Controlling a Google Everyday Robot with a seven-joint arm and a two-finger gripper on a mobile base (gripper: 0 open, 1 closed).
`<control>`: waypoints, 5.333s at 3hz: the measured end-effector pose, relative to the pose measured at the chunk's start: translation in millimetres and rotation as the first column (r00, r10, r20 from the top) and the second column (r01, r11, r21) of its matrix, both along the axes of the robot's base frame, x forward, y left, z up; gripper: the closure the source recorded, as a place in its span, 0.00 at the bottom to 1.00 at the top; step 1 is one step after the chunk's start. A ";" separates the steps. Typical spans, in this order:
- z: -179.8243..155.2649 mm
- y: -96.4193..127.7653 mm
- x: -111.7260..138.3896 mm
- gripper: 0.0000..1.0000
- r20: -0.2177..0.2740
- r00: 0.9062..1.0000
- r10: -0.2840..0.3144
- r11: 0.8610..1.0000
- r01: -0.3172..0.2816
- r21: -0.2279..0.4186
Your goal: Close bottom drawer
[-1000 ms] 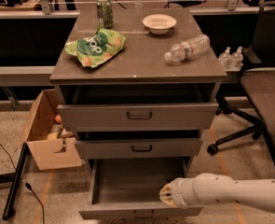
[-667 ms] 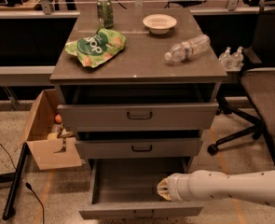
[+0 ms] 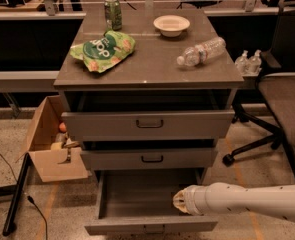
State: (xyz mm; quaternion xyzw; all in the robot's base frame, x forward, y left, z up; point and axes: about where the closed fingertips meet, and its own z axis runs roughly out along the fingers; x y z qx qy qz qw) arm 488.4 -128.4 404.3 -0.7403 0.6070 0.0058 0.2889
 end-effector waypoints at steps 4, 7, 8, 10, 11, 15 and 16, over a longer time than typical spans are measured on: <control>-104.9 -93.7 -14.4 1.00 -0.066 0.993 -0.093 0.996 0.094 0.003; -165.7 -100.8 -50.8 1.00 -0.104 0.968 -0.226 0.967 0.236 0.092; -183.1 -99.4 -56.3 1.00 -0.103 0.959 -0.263 0.956 0.273 0.103; -221.1 -107.6 -49.6 1.00 -0.092 0.915 -0.393 0.904 0.403 0.143; -233.4 -112.2 -39.0 1.00 -0.080 0.895 -0.439 0.880 0.446 0.161; -234.6 -94.3 59.3 1.00 0.004 0.871 -0.491 0.831 0.468 0.300; -233.4 -87.3 94.6 1.00 0.026 0.877 -0.479 0.836 0.448 0.316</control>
Offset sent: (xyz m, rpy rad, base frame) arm 0.0154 -0.0991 -0.0992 0.0302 0.0056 -0.0784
